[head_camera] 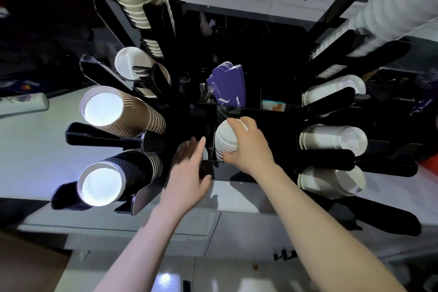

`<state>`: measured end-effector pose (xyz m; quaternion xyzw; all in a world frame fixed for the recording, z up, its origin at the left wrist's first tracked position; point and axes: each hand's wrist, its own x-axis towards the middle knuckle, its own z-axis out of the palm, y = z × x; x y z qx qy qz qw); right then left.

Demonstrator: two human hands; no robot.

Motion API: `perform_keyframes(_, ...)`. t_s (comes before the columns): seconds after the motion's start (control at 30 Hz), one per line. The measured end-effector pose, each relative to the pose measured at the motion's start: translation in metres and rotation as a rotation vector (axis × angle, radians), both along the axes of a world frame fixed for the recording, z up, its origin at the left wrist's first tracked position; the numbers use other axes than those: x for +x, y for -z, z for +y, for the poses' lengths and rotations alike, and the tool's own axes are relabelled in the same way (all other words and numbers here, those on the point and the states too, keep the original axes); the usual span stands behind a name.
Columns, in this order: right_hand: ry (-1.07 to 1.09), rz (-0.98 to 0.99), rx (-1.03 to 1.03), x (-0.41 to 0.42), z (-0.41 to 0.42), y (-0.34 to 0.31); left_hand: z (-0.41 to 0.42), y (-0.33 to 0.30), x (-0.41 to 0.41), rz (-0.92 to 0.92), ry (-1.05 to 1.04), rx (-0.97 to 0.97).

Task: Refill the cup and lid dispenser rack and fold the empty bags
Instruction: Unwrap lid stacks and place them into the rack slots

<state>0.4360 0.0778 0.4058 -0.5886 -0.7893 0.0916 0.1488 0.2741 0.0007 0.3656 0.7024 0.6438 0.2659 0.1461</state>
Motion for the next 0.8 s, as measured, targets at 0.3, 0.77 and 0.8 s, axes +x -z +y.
perform_keyframes(0.3, 0.007, 0.267, 0.072, 0.017, -0.005, -0.007, -0.002, 0.002, 0.004, 0.069, -0.017, -0.037)
perform_keyframes(0.77, -0.218, 0.562, 0.137, -0.018, -0.02, -0.028, -0.027, -0.023, 0.015, -0.091, -0.155, 0.097)
perform_keyframes(0.8, -0.231, 0.55, 0.122, -0.025, -0.02, -0.026, -0.03, -0.023, 0.015, -0.091, -0.161, 0.096)
